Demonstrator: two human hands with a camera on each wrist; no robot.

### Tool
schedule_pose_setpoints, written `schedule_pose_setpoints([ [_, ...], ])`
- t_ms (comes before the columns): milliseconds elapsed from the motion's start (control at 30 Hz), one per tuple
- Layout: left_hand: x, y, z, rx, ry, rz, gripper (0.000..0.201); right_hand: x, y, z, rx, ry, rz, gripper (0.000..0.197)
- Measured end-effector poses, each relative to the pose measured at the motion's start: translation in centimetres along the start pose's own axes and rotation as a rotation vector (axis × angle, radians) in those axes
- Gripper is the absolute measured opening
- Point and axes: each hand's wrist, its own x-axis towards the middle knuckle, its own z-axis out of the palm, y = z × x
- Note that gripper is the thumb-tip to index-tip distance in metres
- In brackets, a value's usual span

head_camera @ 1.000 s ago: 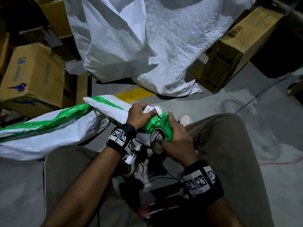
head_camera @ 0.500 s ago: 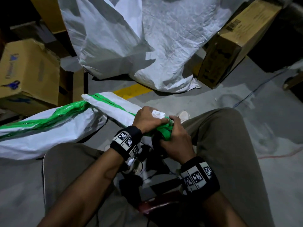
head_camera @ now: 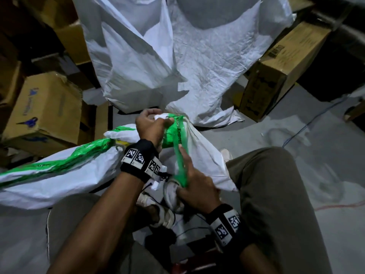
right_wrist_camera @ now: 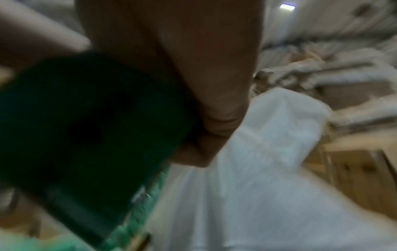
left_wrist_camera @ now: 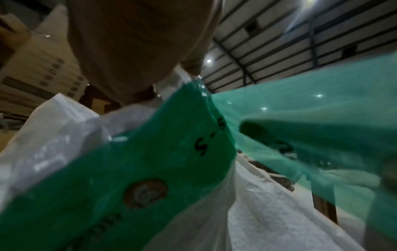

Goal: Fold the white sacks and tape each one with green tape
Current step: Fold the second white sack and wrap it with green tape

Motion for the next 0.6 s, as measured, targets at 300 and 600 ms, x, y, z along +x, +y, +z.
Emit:
schedule_pose_setpoints([
  [300,-3.3,8.8,-1.9,-0.211,-0.525,-0.132,0.046,2.8,-1.2,-2.4,-0.091,0.016,-0.163,0.103],
  [600,-1.9,8.7,-1.7,0.377,-0.776,0.351,0.066,4.4,0.0,-2.9,-0.12,-0.021,-0.121,0.096],
])
